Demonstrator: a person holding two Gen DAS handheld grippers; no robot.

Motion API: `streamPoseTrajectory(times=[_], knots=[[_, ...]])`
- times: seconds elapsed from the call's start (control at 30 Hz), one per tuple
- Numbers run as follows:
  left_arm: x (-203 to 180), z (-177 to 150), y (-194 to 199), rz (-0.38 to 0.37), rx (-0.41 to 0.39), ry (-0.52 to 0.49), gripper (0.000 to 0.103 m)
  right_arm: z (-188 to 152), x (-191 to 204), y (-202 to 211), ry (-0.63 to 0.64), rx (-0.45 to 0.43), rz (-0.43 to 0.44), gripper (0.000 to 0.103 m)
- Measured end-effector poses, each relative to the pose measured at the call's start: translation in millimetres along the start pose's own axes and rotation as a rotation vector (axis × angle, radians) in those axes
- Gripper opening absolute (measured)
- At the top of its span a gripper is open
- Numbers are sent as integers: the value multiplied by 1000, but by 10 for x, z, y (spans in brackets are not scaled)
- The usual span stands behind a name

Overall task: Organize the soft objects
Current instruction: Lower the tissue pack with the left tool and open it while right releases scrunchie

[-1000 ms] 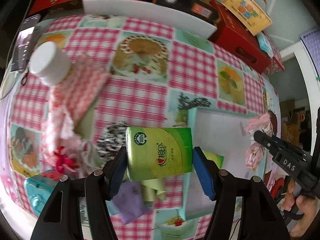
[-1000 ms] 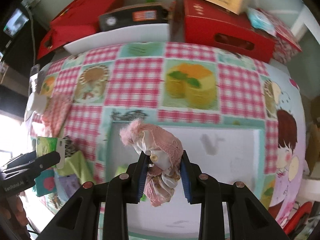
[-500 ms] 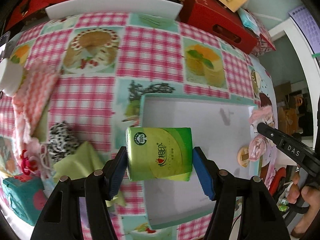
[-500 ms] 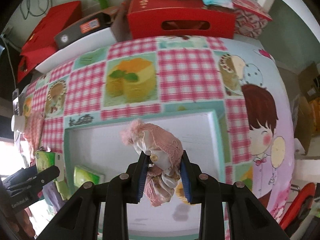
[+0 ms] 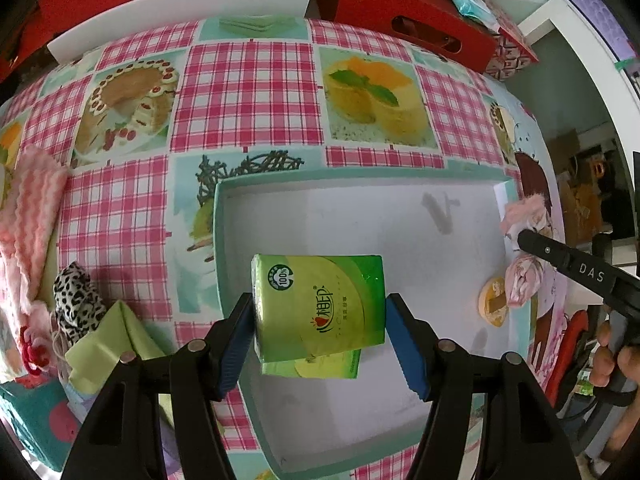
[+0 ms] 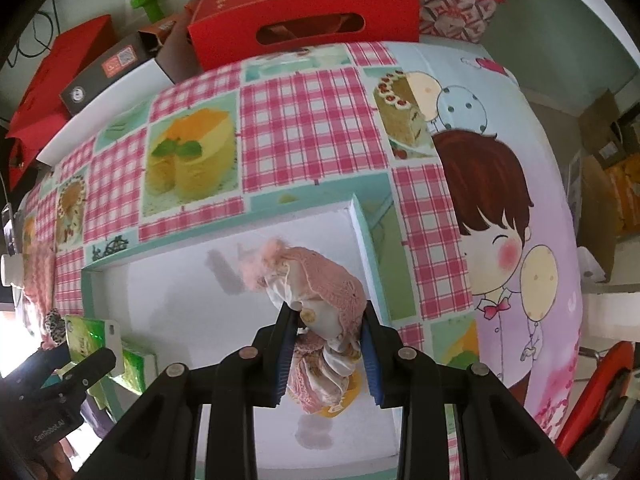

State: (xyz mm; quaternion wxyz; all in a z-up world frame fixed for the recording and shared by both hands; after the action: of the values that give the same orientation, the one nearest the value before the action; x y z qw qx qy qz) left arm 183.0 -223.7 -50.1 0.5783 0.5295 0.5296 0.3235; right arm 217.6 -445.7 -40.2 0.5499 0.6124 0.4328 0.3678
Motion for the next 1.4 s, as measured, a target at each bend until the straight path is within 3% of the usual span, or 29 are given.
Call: streamPoseTrajectory(times=[0.53,1.23,1.3,1.4], knots=[[-65,205,-274,-57,15,3,66,112,-34,-236,-25,35,-1,33],[-58,297,-347,-34,24,3,67,228,-38,-395,-46,40,-32,33],[-47,292,-299,-37,13,2,67,221,-42,-364,-52,38,-26,35],[-47,262,-216,-37,4,-5,76,213,-42,-327,-56,37,-22,44]])
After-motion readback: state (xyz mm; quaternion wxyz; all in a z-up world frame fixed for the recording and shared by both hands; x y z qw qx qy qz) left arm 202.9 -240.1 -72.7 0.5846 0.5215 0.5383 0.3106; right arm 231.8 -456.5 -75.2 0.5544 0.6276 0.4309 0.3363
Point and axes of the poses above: each gripper's, at about its wrist camera, not at the fingertips, and y roughly against the way its jaws point, x to its left, z to its top, the point moved 5 cm from there along -y, roughly the way its jaws point, and after that the axes turned 15 degrees about x, right-handed, at the moved point
